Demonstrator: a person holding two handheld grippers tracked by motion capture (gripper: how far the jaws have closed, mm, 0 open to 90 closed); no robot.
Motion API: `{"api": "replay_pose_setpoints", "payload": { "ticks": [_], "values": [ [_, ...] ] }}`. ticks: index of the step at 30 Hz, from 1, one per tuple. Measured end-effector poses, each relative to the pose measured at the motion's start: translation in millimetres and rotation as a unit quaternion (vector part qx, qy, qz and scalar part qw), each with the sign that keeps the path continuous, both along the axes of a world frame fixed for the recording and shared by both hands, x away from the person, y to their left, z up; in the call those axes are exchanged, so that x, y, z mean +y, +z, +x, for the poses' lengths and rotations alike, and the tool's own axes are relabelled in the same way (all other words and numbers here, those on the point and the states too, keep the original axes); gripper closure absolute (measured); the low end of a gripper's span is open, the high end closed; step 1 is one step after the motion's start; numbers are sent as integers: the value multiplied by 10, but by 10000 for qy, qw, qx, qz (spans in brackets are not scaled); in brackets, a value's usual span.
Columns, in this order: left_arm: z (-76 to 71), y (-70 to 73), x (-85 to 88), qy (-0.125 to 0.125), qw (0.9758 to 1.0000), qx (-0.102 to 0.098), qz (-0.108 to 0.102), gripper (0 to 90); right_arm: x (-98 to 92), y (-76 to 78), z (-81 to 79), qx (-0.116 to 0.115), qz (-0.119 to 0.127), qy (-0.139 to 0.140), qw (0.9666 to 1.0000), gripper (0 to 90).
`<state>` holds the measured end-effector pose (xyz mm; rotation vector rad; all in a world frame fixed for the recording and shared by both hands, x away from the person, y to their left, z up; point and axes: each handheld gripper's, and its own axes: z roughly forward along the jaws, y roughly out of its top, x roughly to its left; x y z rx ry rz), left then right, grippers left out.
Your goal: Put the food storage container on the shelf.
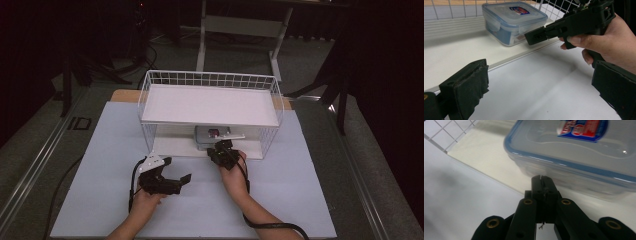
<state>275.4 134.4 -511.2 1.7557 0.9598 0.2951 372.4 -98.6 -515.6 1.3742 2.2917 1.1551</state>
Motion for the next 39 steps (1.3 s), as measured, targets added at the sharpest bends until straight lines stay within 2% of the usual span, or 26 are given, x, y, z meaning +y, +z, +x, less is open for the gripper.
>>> {"api": "replay_pose_setpoints", "payload": {
  "ticks": [5, 7, 12, 19, 23, 24, 28, 29, 32, 33, 35, 39],
  "values": [
    [-6, 5, 2, -8, 10000, -20, -44, 18, 53, -21, 18, 2, 54, 15, 10000, 896],
    [-8, 9, -2, -14, 10000, -40, 16, 18, 64, -29, 29, 14, 84, 2, 10000, 896],
    [-13, 17, -7, -33, 10000, -44, -57, 18, 113, -32, 66, 16, 111, -22, 9999, 889],
    [-9, 1, -10, -58, 10000, -48, -1, 18, 150, -17, 107, -12, 100, -58, 9999, 871],
    [-11, -1, -20, -100, 9999, -77, 26, 18, 145, -22, 93, 38, 187, -44, 9998, 861],
    [-11, 0, -20, -110, 9999, -73, 21, 18, 129, -24, 18, -70, 58, 82, 9999, 859],
    [-11, -1, -19, -112, 9999, -57, 5, 18, 76, -10, -99, -116, -8, 245, 9996, 840],
    [-11, -2, -16, -126, 9999, -40, -19, 18, 49, 1, -143, -209, -61, 288, 9993, 839],
    [-12, -1, -17, -257, 9995, -42, -168, 18, -58, 60, -265, -300, -180, 369, 9987, 815],
    [-14, 3, -21, -292, 9994, -57, -188, 18, -97, 92, -310, -392, -263, 391, 9981, 790],
    [-23, 18, -40, -382, 9988, -109, -280, 18, -167, 145, -373, -477, -229, 421, 9977, 742],
    [-29, 115, -93, -615, 9978, -142, -226, 18, -281, 239, -492, -673, -192, 400, 9967, 572]
  ]
}}
